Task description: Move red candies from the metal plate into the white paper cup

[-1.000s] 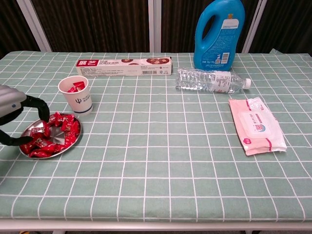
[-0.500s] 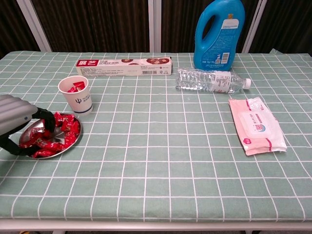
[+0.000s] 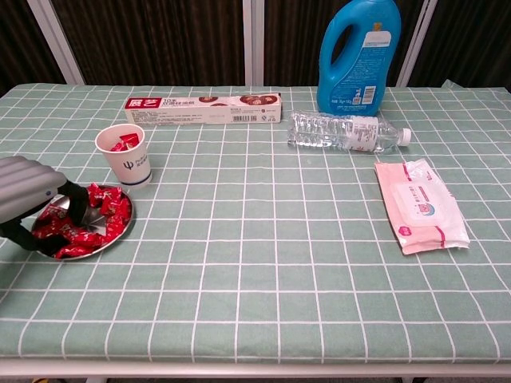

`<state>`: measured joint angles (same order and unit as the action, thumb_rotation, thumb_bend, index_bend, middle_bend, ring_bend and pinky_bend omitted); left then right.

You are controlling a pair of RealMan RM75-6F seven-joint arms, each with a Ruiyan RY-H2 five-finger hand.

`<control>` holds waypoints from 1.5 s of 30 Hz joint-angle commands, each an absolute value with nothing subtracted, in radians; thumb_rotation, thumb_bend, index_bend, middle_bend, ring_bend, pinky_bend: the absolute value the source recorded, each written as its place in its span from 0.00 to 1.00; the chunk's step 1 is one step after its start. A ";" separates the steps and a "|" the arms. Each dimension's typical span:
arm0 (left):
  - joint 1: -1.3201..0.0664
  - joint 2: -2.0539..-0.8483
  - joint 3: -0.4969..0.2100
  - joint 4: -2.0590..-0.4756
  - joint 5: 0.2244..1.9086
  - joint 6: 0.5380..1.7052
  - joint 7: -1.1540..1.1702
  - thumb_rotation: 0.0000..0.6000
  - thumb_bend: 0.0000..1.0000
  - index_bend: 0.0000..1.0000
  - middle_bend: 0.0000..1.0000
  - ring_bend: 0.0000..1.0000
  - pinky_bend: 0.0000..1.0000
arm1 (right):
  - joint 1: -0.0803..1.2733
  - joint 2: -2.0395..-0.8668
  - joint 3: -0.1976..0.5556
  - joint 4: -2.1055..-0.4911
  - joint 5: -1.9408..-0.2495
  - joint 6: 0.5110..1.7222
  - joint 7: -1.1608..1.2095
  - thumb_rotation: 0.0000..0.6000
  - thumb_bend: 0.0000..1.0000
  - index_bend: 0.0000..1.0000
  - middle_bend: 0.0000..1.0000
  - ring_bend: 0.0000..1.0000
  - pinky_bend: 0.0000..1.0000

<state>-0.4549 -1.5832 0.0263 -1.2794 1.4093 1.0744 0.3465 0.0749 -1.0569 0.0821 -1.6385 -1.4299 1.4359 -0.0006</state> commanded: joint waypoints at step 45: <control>-0.680 -1.549 -0.193 -1.292 1.272 0.939 0.296 1.00 0.46 0.54 0.57 0.86 1.00 | 0.065 -1.057 0.086 -1.612 -1.406 1.435 0.031 1.00 0.07 0.00 0.00 0.00 0.31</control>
